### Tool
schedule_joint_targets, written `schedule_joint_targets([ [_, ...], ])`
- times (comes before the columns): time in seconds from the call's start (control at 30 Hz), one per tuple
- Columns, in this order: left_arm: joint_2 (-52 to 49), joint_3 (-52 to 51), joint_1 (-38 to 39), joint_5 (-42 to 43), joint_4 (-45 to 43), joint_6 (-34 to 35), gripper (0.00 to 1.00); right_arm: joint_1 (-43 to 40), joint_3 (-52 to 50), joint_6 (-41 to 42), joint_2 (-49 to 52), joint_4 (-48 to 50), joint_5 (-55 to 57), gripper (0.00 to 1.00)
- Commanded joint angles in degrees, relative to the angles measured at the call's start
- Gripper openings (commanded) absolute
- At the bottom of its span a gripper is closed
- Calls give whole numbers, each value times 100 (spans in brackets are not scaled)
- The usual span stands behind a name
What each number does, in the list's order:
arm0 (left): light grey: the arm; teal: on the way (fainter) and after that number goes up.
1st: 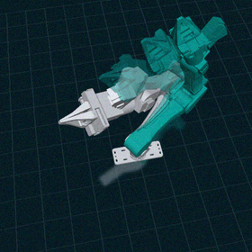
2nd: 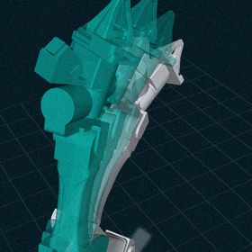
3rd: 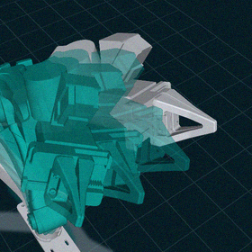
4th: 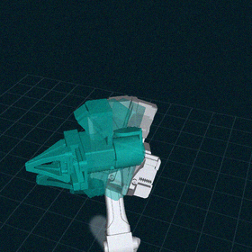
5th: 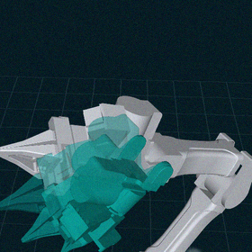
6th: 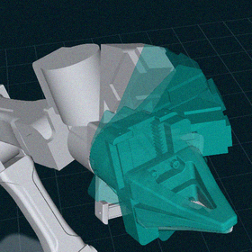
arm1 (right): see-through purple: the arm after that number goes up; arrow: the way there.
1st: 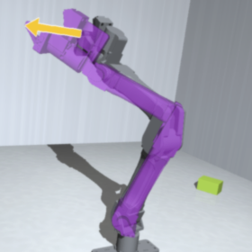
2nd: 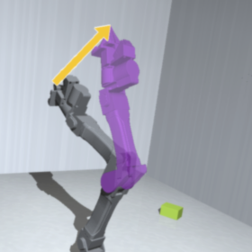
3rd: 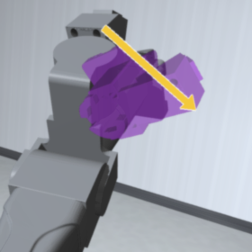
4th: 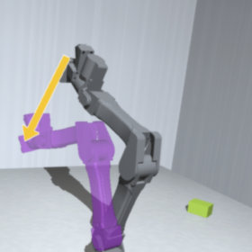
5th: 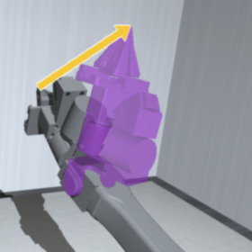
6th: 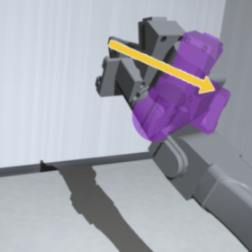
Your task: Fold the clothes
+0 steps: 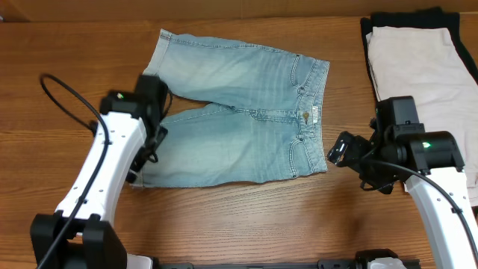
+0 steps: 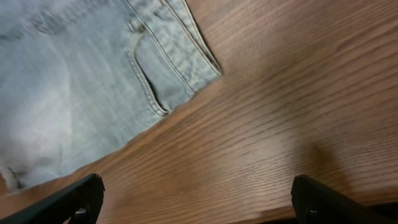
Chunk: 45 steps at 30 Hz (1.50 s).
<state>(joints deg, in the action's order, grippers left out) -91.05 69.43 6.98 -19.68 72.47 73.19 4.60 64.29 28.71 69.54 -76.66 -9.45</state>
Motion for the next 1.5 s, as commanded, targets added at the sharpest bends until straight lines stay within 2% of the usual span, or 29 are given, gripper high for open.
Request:
schedule_joint_targets([
  [0.0,83,-573,-251,293,-352,323,100,28,-175,-352,-74,149,-94,100],
  [0.4,81,-2057,-1283,898,-1871,308,100,271,-503,-363,81,702,-116,99],
  [0.6,74,-2603,-1331,890,-3163,310,89,485,-505,-356,385,914,-118,99],
  [0.7,72,-2702,-1329,949,-3333,308,81,564,-505,-299,509,960,-118,97],
  [0.8,72,-2702,-1329,942,-3276,260,66,684,-505,109,625,999,-114,93],
  [0.83,72,-2702,-1329,918,-3239,260,50,772,-505,240,684,1029,-111,91],
  [0.87,72,-2702,-1329,920,-3217,260,40,824,-505,369,713,1045,-85,91],
  [0.93,72,-2702,-1329,920,-3195,256,12,966,-505,748,769,1040,96,89],
  [0.97,72,-2702,-1329,922,-3193,219,4,1023,-509,892,787,1038,181,89],
  [1.17,72,-2702,-1329,953,-3193,48,4,1432,-855,2107,802,1187,501,88],
  [1.3,72,-2702,-1329,1145,-3202,50,4,1602,-1399,2448,807,1742,734,84],
  [1.47,72,-2702,-1329,1154,-3202,48,4,1593,-2015,2455,807,2907,1047,77],
])
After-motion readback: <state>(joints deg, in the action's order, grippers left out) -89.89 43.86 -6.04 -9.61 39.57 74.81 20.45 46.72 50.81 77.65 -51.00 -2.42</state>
